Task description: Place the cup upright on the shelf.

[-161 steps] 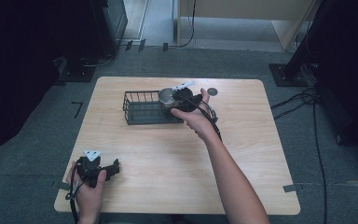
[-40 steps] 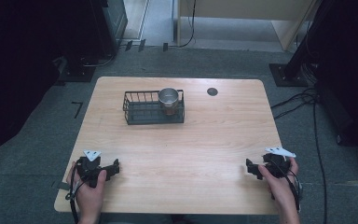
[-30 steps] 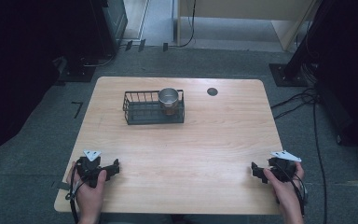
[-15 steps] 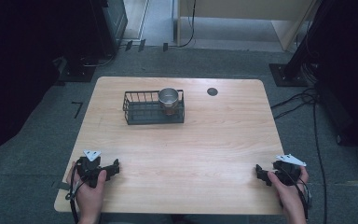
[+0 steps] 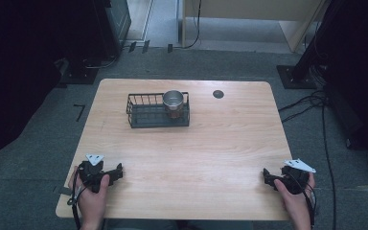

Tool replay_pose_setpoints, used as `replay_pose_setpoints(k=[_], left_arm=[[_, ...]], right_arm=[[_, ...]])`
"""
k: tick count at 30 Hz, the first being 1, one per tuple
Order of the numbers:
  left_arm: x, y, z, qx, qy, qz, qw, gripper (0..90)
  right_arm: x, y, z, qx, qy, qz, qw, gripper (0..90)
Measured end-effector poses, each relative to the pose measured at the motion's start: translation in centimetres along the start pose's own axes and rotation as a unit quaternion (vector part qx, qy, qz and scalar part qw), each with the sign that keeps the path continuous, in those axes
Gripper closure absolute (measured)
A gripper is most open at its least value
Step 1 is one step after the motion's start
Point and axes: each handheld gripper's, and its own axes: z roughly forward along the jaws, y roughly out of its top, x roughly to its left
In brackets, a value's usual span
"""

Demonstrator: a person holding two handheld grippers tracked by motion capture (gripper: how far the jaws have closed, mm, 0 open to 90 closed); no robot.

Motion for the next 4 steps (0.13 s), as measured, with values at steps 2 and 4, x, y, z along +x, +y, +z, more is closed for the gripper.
replay_pose_setpoints(k=[2,4], left_arm=[[0.0,0.0,-0.01,0.0,0.0,-0.001,1.0,0.0],[0.0,0.0,-0.01,0.0,0.0,-0.001,1.0,0.0]], right_arm=[[0.0,0.0,0.0,0.0,0.0,0.0,1.0,0.0],[0.0,0.0,0.0,0.0,0.0,0.0,1.0,0.0]])
